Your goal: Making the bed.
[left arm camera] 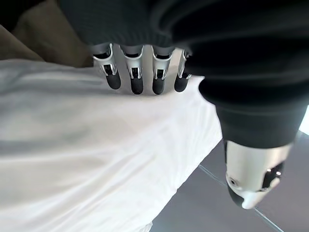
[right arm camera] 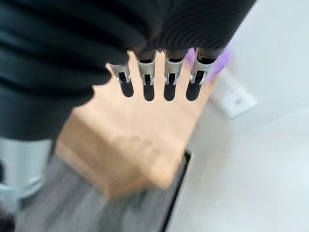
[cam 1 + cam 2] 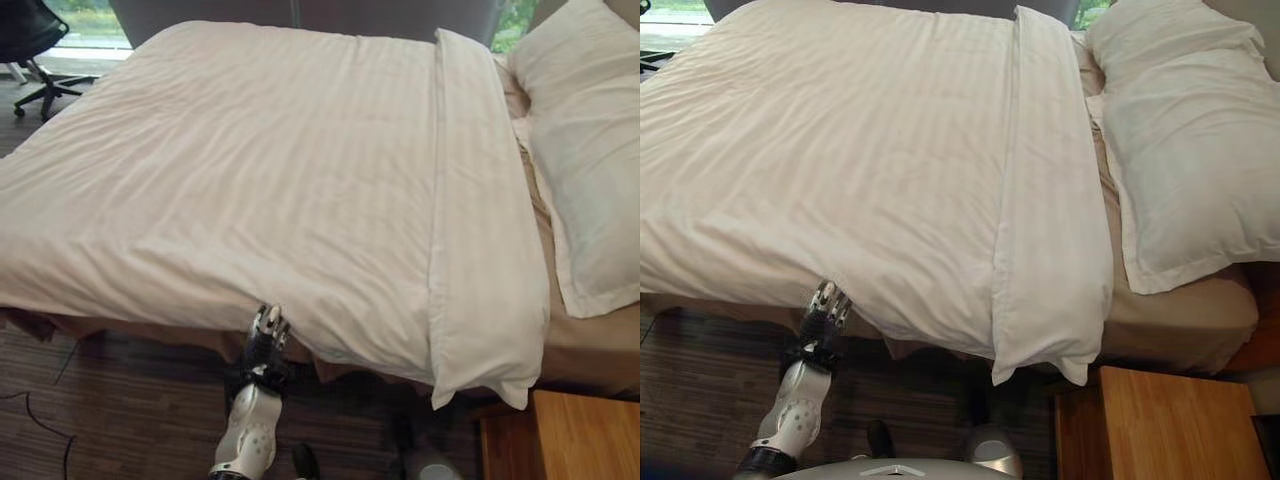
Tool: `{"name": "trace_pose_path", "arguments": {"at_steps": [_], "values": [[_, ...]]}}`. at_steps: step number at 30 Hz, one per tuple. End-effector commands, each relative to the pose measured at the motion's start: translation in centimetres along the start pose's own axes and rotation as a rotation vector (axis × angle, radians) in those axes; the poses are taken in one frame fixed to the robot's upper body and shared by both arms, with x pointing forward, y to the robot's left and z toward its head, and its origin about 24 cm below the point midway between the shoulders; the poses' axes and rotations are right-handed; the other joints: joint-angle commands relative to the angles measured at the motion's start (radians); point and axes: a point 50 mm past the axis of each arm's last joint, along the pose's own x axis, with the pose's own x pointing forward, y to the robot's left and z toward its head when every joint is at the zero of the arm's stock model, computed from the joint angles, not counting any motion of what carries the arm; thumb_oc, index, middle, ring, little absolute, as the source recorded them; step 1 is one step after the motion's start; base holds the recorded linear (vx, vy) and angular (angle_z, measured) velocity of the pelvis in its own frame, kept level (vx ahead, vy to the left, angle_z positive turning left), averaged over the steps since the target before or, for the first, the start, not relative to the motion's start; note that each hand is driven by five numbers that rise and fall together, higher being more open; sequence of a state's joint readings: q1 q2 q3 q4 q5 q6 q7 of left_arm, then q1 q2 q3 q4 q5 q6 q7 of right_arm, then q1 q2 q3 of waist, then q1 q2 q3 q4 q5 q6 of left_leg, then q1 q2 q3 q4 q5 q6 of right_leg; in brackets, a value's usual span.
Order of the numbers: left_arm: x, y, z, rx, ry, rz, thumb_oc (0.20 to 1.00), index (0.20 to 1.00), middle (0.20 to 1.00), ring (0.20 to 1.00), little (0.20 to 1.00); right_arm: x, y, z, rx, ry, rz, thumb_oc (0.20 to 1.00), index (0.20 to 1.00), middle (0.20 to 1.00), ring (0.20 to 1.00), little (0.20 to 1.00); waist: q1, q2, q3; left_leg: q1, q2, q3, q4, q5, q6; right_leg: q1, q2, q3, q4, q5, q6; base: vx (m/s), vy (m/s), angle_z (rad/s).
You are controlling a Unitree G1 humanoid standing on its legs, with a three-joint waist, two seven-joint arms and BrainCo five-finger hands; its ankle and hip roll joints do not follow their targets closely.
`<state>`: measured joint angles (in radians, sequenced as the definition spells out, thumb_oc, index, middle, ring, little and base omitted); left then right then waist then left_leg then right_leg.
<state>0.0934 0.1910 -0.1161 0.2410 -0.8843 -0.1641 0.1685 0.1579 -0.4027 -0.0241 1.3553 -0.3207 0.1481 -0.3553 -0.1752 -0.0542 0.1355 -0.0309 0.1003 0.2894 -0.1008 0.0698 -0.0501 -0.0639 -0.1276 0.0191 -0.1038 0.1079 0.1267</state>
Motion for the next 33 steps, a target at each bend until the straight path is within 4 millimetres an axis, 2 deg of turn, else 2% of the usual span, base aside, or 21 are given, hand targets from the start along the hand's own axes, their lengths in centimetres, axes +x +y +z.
{"name": "trace_pose_path", "arguments": {"at_steps": [1,2,3,5,6,7,8,9,10,13,16,17,19,20,23,27,30,31,32,33], "values": [[1.1,-2.4,3.2,0.015,-0.134,-0.126,1.000,1.000,1.000,1.000,1.000,0.7,-4.5,4.2,0.131,-0.120,-0.172,1.000,1.000,1.000,1.000,1.000,0.008,-0.022,0.041,0.067,0.006,-0.009,0.013,-0.103,0.003,0.001,-0.025,-0.001,0.017,-0.028,0.015,0.01,0.048,0.02],[1.3,-1.5,2.5,0.086,-0.094,-0.082,1.000,1.000,1.000,1.000,1.000,0.0,-9.9,7.9,0.276,-0.310,-0.346,0.382,0.382,0.382,0.382,0.382,-0.011,-0.029,0.035,0.073,0.007,0.004,0.013,-0.108,0.006,-0.005,-0.024,0.013,0.020,-0.024,0.017,0.01,0.066,0.00],[1.4,-0.6,1.9,0.130,-0.066,-0.039,1.000,1.000,1.000,1.000,1.000,-1.5,-13.2,10.1,0.340,-0.452,-0.453,0.200,0.200,0.200,0.200,0.200,-0.024,-0.032,0.029,0.074,0.006,0.011,0.013,-0.111,0.008,-0.010,-0.023,0.021,0.021,-0.021,0.019,0.02,0.069,-0.08],[1.4,0.7,0.2,0.255,0.018,0.004,1.000,1.000,1.000,1.000,1.000,-5.1,-18.6,12.2,0.439,-0.667,-0.642,0.200,0.200,0.200,0.200,0.200,-0.047,-0.032,0.020,0.079,0.004,0.023,0.013,-0.119,0.013,-0.018,-0.022,0.033,0.023,-0.019,0.020,0.02,0.048,-0.41],[1.4,0.6,0.2,0.256,0.018,0.002,1.000,1.000,1.000,1.000,1.000,-5.1,-18.6,12.1,0.440,-0.665,-0.642,0.200,0.200,0.200,0.200,0.200,-0.044,-0.032,0.018,0.075,0.004,0.024,0.013,-0.115,0.012,-0.023,-0.022,0.035,0.023,-0.015,0.019,0.04,0.048,-0.34],[0.6,3.3,-2.3,0.286,0.136,0.115,1.000,1.000,1.000,1.000,1.000,-7.9,-21.4,13.1,0.517,-0.792,-0.771,0.200,0.200,0.200,0.200,0.200,-0.054,-0.026,0.014,0.086,0.002,0.026,0.013,-0.124,0.016,-0.022,-0.024,0.037,0.025,-0.018,0.020,0.00,0.000,0.00],[0.6,3.3,-2.3,0.286,0.136,0.113,1.000,1.000,1.000,1.000,1.000,-8.0,-21.4,13.0,0.517,-0.789,-0.772,0.200,0.200,0.200,0.200,0.200,-0.052,-0.025,0.012,0.083,0.002,0.027,0.013,-0.120,0.015,-0.025,-0.023,0.038,0.024,-0.015,0.018,0.04,0.048,0.00],[-1.0,6.3,-5.1,0.308,0.284,0.231,1.000,1.000,1.000,1.000,1.000,-10.8,-23.4,13.8,0.588,-0.902,-0.881,0.200,0.200,0.200,0.200,0.200,-0.048,-0.018,0.008,0.085,0.001,0.024,0.013,-0.123,0.020,-0.023,-0.025,0.036,0.023,-0.017,0.018,0.03,0.020,0.02],[-1.9,7.8,-6.3,0.313,0.354,0.296,1.000,1.000,1.000,1.000,1.000,-11.9,-23.7,14.3,0.617,-0.951,-0.905,0.200,0.200,0.200,0.200,0.200,-0.045,-0.014,0.006,0.090,0.000,0.021,0.013,-0.128,0.021,-0.019,-0.026,0.032,0.024,-0.023,0.018,0.05,0.028,-0.06],[-6.4,13.1,-9.6,0.361,0.592,0.533,1.000,1.000,1.000,1.000,1.000,-15.2,-24.3,14.8,0.700,-1.097,-0.974,0.200,0.200,0.200,0.200,0.200,-0.032,-0.008,0.000,0.088,0.000,0.011,0.013,-0.127,0.022,-0.017,-0.025,0.027,0.025,-0.029,0.015,0.02,0.000,0.03],[-9.8,15.7,-11.0,0.391,0.745,0.650,1.000,1.000,1.000,1.000,1.000,-17.2,-23.7,15.6,0.791,-1.226,-0.941,0.200,0.200,0.200,0.200,0.200,-0.020,-0.006,-0.006,0.085,0.000,0.002,0.013,-0.125,0.020,-0.015,-0.026,0.022,0.025,-0.033,0.013,0.00,-0.023,0.11],[-11.1,16.5,-11.3,0.390,0.788,0.700,1.000,1.000,1.000,1.000,1.000,-17.9,-23.2,16.1,0.849,-1.289,-0.879,0.200,0.200,0.200,0.200,0.200,-0.013,-0.006,-0.007,0.084,0.000,-0.001,0.013,-0.124,0.019,-0.015,-0.026,0.021,0.025,-0.033,0.013,0.00,-0.038,0.03],[-12.2,17.0,-11.7,0.397,0.829,0.722,1.000,1.000,1.000,1.000,1.000,-18.5,-22.3,17.2,0.992,-1.379,-0.717,0.200,0.200,0.200,0.200,0.200,-0.005,-0.005,-0.008,0.084,-0.001,-0.005,0.013,-0.121,0.018,-0.013,-0.027,0.019,0.025,-0.034,0.010,0.00,-0.043,0.03],[-12.7,17.2,-11.9,0.400,0.848,0.738,1.000,1.000,1.000,1.000,1.000,-19.0,-21.6,17.9,1.094,-1.442,-0.580,0.200,0.200,0.200,0.200,0.200,0.001,-0.004,-0.007,0.083,-0.001,-0.006,0.013,-0.120,0.018,-0.013,-0.028,0.017,0.025,-0.034,0.009,0.00,-0.045,0.03],[-12.7,17.7,-11.4,0.395,0.817,0.775,1.000,1.000,1.000,1.000,1.000,-20.4,-20.5,20.4,1.420,-1.585,-0.160,0.200,0.200,0.200,0.200,0.200,0.025,0.002,-0.002,0.081,-0.003,-0.013,0.013,-0.114,0.015,-0.010,-0.031,0.007,0.022,-0.035,0.007,0.00,-0.061,0.06],[-10.0,17.2,-9.5,0.356,0.651,0.784,1.000,1.000,1.000,1.000,1.000,-22.3,-20.1,23.3,1.807,-1.666,0.280,0.200,0.200,0.200,0.200,0.200,0.058,0.018,0.003,0.074,-0.007,-0.026,0.013,-0.108,0.010,-0.005,-0.037,-0.008,0.017,-0.041,0.005,0.00,-0.061,0.11],[-7.1,15.9,-7.8,0.298,0.494,0.731,1.000,1.000,1.000,1.000,1.000,-22.7,-19.6,24.9,1.965,-1.613,0.439,0.200,0.200,0.200,0.200,0.200,0.080,0.034,0.005,0.060,-0.011,-0.035,0.013,-0.100,0.007,-0.008,-0.042,-0.019,0.017,-0.042,0.003,-0.01,-0.062,0.18],[-4.8,14.4,-6.3,0.255,0.380,0.664,1.000,1.000,1.000,1.000,1.000,-23.0,-19.7,26.1,2.013,-1.585,0.492,0.200,0.200,0.200,0.200,0.200,0.092,0.046,0.013,0.048,-0.014,-0.042,0.013,-0.097,0.004,-0.013,-0.045,-0.028,0.017,-0.044,0.003,-0.03,-0.056,0.35],[-4.8,14.3,-6.3,0.255,0.380,0.663,1.000,1.000,1.000,1.000,1.000,-23.0,-19.8,26.1,2.014,-1.587,0.492,0.200,0.200,0.200,0.200,0.200,0.092,0.046,0.014,0.048,-0.015,-0.042,0.013,-0.096,0.004,-0.013,-0.045,-0.029,0.017,-0.044,0.003,-0.06,-0.054,0.30],[-3.7,13.5,-5.6,0.231,0.329,0.627,1.000,1.000,1.000,1.000,1.000,-23.4,-19.9,26.7,2.015,-1.588,0.505,0.200,0.200,0.200,0.200,0.200,0.097,0.054,0.023,0.037,-0.016,-0.047,0.013,-0.091,0.002,-0.019,-0.048,-0.033,0.017,-0.043,0.003,-0.08,-0.035,0.20]]}}
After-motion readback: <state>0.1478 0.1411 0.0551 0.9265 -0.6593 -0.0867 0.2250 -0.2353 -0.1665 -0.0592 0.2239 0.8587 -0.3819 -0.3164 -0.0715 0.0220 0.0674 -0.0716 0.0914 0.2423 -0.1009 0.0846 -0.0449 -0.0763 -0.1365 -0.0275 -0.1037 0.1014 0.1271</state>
